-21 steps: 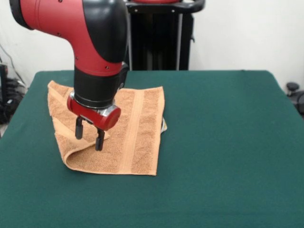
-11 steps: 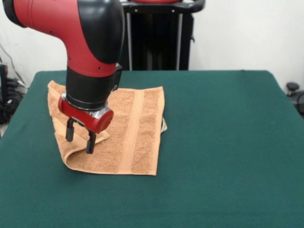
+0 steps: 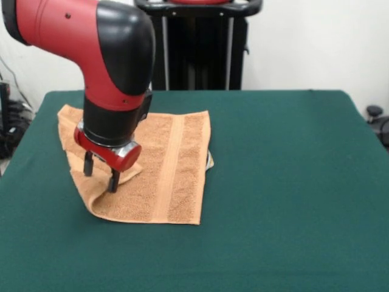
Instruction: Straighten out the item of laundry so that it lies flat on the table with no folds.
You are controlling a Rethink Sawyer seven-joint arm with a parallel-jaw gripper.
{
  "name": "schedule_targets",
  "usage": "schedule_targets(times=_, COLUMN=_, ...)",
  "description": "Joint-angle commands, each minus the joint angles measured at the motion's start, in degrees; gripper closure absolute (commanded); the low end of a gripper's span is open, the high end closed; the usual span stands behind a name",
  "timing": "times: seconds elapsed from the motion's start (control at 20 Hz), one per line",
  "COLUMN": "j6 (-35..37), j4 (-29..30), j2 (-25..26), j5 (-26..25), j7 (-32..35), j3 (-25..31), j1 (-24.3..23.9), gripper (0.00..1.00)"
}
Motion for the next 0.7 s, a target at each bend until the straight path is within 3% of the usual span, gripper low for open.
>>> schedule_targets(times=0.05, j6=13.1, j4=0.1, j2=2.2, j5=3.0, j7=10.6, j3=-0.6, j1=5.0, gripper=0.00)
schedule_targets(times=0.7, j6=12.3, j4=2.0, j2=1.0, j5=5.6, j7=12.7, j3=-2.5, j1=7.6, gripper=0.00)
